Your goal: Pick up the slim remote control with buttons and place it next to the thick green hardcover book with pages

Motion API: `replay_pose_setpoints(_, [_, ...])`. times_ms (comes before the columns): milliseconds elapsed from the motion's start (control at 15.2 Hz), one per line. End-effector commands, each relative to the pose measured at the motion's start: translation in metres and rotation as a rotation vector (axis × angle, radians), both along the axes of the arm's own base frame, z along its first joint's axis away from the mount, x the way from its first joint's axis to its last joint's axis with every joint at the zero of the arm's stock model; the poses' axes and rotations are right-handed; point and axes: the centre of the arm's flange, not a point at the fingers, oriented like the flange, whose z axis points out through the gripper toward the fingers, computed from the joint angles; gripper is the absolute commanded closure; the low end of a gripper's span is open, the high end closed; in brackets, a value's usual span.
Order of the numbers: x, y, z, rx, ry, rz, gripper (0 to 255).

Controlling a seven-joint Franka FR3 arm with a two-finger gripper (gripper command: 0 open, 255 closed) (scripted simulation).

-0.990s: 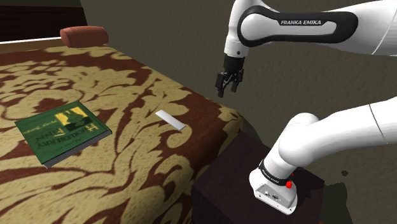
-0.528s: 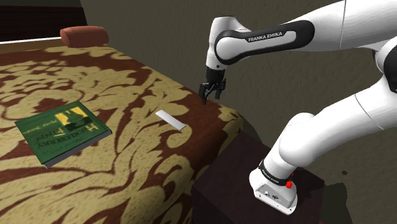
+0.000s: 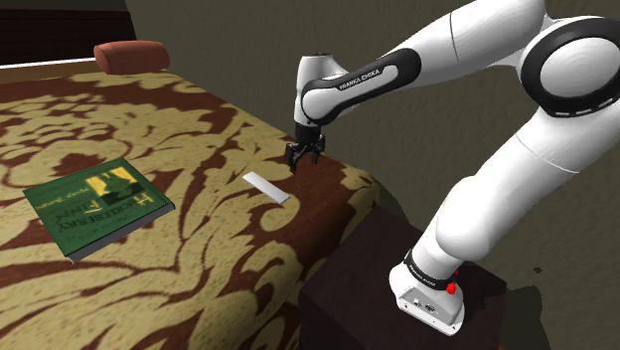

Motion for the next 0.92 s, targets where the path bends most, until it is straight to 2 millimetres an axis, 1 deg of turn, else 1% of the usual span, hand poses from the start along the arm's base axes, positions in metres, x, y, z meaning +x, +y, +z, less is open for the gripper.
replay_pose_setpoints(0, [0.017,0.004,-0.022,-0.005,-0.009,0.0,0])
replay_pose_setpoints(858, [0.134,0.029,-0.137,-0.037,-0.054,-0.003,0])
